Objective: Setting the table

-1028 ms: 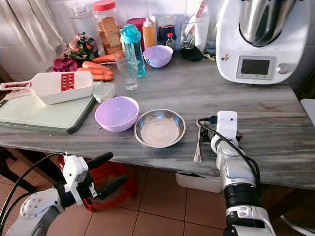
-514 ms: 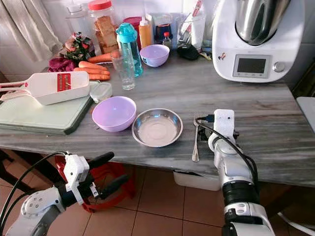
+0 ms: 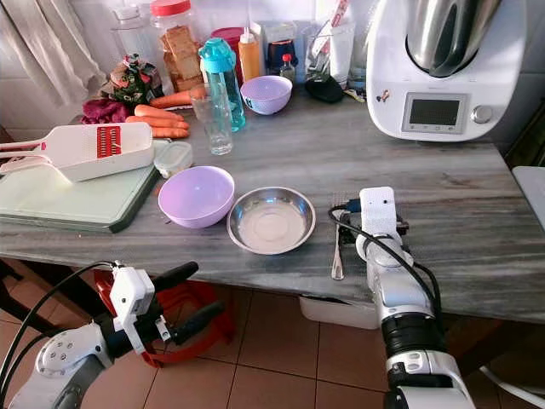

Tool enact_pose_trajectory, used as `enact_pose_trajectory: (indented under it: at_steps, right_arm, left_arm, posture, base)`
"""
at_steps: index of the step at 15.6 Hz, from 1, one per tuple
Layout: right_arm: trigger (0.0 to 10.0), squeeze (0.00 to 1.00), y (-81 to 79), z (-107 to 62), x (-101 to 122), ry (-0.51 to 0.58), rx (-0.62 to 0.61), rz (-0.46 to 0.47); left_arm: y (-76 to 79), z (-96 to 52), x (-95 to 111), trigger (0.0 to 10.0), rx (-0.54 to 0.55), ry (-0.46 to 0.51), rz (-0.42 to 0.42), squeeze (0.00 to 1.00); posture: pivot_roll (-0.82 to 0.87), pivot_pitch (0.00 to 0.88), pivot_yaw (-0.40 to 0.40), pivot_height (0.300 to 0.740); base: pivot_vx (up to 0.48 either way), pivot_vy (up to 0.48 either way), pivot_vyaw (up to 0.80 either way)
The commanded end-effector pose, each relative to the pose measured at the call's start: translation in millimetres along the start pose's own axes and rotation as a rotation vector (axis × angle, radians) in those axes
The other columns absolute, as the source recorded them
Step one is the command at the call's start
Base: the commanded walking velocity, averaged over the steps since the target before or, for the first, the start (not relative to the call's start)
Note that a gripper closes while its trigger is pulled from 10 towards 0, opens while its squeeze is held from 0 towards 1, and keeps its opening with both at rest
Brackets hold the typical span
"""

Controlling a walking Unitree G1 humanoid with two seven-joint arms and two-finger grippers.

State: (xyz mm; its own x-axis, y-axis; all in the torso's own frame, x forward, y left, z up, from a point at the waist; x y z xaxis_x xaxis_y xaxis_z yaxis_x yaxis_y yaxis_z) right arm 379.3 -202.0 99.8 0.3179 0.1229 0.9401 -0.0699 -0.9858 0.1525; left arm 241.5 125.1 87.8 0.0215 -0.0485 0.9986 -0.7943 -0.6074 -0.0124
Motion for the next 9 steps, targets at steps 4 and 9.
enact_pose_trajectory:
  at_steps: [4,9]
  right_arm:
    - [10.0,0.0,-18.1,1.0,-5.7,-0.023,0.057,-0.011]
    - [10.0,0.0,-22.6,1.3,-3.1,-0.007,0.078,0.006]
  left_arm:
    - [-2.2,-0.6,4.6,10.0,0.007,-0.006,0.016,0.0]
    - [-0.8,0.5,7.7,10.0,0.009,-0.004,0.015,0.0]
  posture:
    - [0.09,0.061,0.104,0.74]
    - [0.09,0.057,0.102,0.74]
  base:
    - [0.0,0.0,0.0]
    - [0.0,0.0,0.0]
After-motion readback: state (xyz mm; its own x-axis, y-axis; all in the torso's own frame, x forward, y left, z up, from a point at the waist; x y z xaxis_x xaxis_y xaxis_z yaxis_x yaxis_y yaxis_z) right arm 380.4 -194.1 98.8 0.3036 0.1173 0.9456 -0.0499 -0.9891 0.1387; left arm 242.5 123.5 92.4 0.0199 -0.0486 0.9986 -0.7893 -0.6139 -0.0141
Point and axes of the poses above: a point about 5 cm out from each wrist's last joint towards the gripper, its own z axis pointing out of the wrist towards the gripper, its own x axis along the axis of the wrist's last joint, y = z × x, the point moved 3 cm from there along z, pointing out of the wrist towards the gripper, and after that the axes turned 3 degrees about z, right-handed, at the moved point
